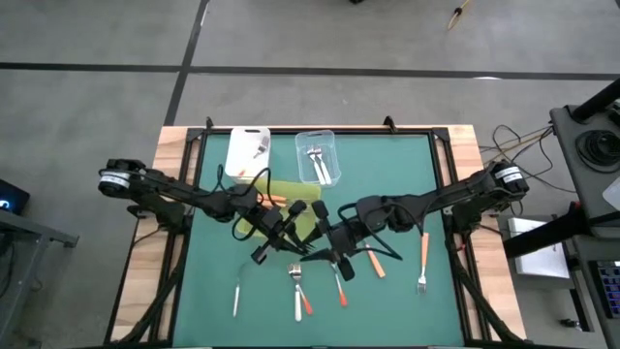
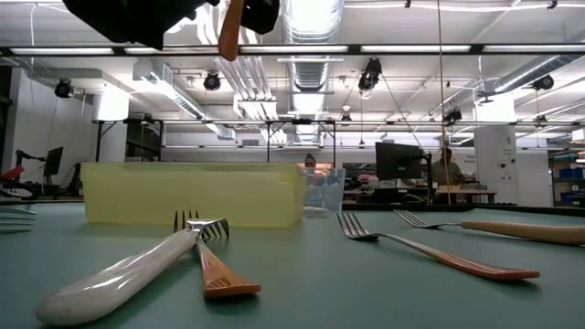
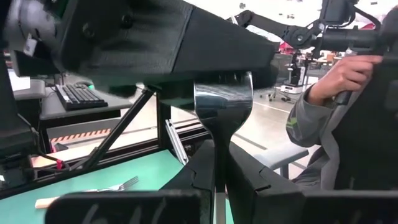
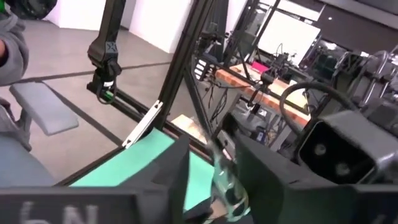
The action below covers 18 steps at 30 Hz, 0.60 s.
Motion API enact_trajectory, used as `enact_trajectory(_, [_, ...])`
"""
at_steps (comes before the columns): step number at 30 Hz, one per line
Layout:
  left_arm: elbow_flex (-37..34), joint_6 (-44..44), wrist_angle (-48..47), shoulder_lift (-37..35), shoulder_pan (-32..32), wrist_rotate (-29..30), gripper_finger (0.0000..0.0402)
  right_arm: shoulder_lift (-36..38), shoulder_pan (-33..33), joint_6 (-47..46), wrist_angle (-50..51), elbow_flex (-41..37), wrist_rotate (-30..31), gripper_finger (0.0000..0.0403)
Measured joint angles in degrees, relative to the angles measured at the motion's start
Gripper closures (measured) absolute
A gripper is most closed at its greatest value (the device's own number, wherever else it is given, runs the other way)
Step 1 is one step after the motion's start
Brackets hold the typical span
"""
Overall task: Sort silverware by color (type)
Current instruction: Put the orange fork into the white bin
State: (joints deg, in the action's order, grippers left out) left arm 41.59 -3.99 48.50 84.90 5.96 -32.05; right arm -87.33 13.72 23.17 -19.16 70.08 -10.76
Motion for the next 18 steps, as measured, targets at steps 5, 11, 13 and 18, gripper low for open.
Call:
enact_trajectory(5, [0.0,-0.4,-0.4,0.0,0.0,0.2,0.0396,0.0,-0.1,0.8,-1.5,0.1,0.3,0.0379])
enact_trajectory(11, [0.0,-0.2,-0.3,0.1,0.0,0.4,0.0394,0.0,-0.2,-0.1,-1.6,0.1,0.9,0.0392])
enact_trajectory(13, [0.0,-0.1,-0.2,0.1,0.0,0.4,0.0390,0.0,-0.2,-1.0,-1.6,0.1,0.9,0.0393])
enact_trajectory(18, [0.0,-0.5,0.1,0.1,-0.1,2.1,0.0365,0.1,-0.3,-2.8,-1.4,0.1,0.9,0.0394])
